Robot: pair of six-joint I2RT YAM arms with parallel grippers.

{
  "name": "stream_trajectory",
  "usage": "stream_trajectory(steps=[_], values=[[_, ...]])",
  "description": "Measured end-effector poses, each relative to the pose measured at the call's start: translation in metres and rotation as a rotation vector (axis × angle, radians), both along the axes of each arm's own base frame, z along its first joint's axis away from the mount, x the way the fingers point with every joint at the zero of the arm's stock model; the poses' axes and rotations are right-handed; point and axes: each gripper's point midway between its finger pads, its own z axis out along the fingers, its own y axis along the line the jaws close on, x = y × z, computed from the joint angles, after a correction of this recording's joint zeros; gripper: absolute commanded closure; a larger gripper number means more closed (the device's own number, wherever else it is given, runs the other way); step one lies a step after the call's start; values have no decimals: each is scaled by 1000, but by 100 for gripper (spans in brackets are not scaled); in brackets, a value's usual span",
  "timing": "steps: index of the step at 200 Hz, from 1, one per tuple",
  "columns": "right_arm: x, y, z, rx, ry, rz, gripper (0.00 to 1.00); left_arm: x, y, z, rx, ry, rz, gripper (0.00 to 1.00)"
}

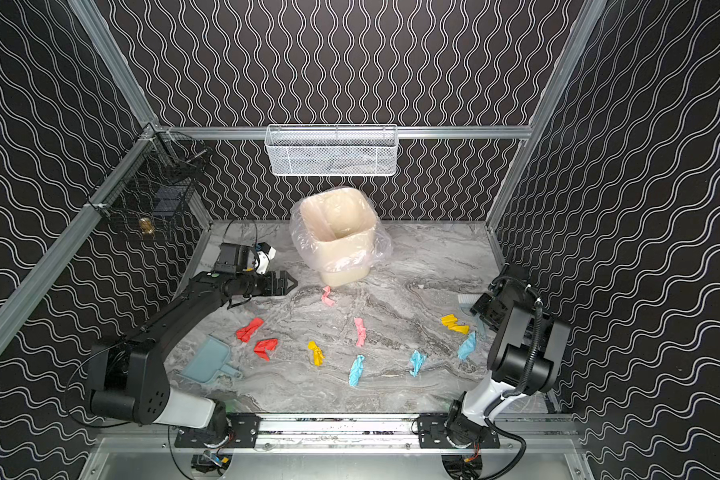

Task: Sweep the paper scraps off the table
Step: 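Release the bin and move the right gripper down to the green brush handle, then close the right gripper on the green brush handle and lift it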

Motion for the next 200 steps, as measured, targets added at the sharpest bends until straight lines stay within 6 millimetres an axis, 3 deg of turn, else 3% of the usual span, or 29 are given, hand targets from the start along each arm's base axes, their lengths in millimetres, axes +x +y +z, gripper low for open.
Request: stream_trajectory(steps=[58,145,200], values=[[0,4,-16,-31,50,31,47,1,-3,-5,2,19,-10,1],[19,20,-16,-49,-4,92,50,1,-3,-4,6,22,-13,1],[20,22,-18,-53,-6,138,59,-11,1,-5,12,18,-4,1]])
